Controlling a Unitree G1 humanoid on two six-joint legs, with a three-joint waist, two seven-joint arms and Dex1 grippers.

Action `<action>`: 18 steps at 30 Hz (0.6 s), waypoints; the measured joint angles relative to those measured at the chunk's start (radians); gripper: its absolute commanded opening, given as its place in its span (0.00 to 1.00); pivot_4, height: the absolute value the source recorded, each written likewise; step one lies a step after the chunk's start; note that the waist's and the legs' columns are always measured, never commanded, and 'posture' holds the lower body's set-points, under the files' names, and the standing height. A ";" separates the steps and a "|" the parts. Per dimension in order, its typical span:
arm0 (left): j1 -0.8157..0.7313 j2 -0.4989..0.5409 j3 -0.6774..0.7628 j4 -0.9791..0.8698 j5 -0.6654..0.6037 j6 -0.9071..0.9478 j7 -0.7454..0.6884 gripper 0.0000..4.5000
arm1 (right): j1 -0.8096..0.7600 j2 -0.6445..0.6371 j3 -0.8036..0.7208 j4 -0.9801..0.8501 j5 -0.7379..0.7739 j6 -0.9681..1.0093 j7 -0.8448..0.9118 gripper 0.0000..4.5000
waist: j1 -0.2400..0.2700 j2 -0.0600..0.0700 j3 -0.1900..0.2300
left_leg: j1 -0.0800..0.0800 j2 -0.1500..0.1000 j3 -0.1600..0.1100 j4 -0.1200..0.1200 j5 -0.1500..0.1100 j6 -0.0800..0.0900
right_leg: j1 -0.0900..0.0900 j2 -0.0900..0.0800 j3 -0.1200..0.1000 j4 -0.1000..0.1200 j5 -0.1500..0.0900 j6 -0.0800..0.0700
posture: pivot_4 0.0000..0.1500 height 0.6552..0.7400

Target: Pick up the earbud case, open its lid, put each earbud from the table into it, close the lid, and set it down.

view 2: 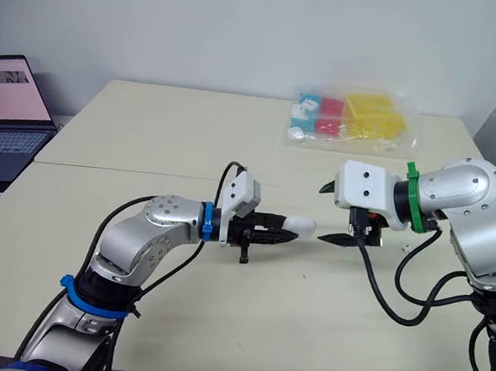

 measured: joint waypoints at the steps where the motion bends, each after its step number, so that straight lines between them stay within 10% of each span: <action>1: -0.001 -0.001 0.000 0.001 0.000 -0.005 0.002 0.17 | -0.001 0.003 0.009 -0.001 -0.003 0.002 -0.009 0.94 | 0.000 0.000 0.000 | 0.000 0.000 0.000 0.000 0.000 0.000 | 0.000 0.000 0.000 0.000 0.000 0.000 | 1.00 1.00; 18: -0.008 0.003 -0.017 -0.001 0.050 -0.045 0.012 0.17 | -0.028 0.069 0.062 0.051 -0.067 -0.006 -0.072 0.94 | 0.000 0.000 0.000 | 0.000 0.000 0.000 0.000 0.000 0.000 | 0.000 0.000 0.000 0.000 0.000 0.000 | 1.00 1.00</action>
